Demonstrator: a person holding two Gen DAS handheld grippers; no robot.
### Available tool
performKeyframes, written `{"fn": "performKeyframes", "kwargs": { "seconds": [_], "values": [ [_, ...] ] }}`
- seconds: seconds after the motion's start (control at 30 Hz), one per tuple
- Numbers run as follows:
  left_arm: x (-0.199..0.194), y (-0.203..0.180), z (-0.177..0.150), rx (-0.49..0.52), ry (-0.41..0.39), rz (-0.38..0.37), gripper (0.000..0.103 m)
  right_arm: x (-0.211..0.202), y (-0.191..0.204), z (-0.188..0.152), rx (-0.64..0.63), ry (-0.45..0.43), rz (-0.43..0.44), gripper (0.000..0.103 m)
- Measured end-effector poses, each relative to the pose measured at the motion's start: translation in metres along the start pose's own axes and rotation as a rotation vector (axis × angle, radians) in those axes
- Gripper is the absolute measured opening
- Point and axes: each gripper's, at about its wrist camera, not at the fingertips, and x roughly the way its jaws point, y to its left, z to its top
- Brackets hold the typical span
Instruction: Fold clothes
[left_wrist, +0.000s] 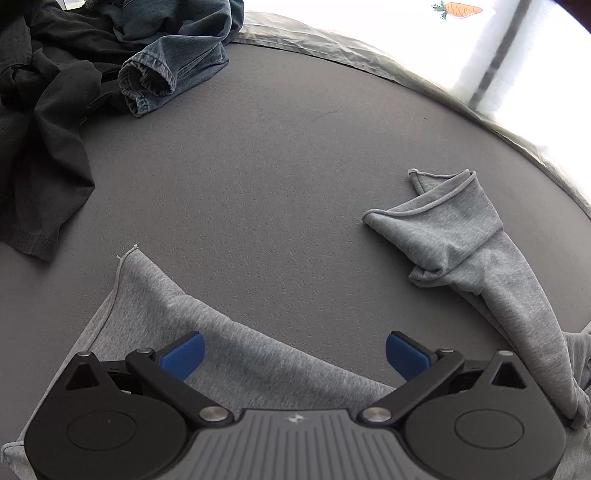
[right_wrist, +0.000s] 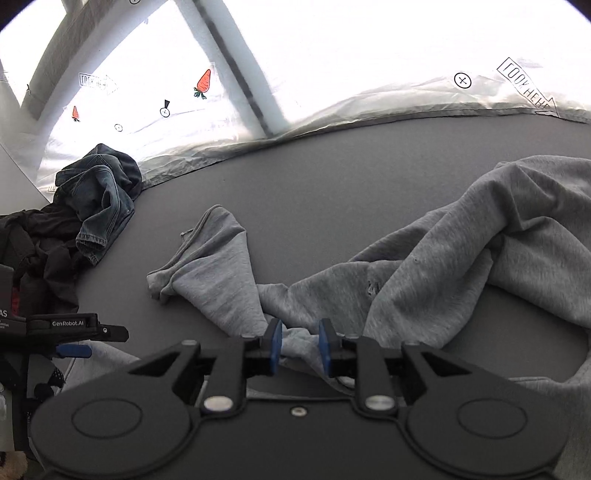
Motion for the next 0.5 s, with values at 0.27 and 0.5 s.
{"fn": "performKeyframes", "kwargs": {
  "seconds": [0.27, 0.5],
  "values": [
    [0.01, 0.038, 0.017, -0.076, 0.036, 0.066, 0.103, 0.069, 0.03, 0.032, -0.067, 0.062, 0.071, 0.028],
    [0.023, 0.069, 0.029, -0.11, 0.073, 0.152, 0.103, 0.121, 0.048, 0.047, -0.045, 0.108, 0.049, 0.035]
  ]
}}
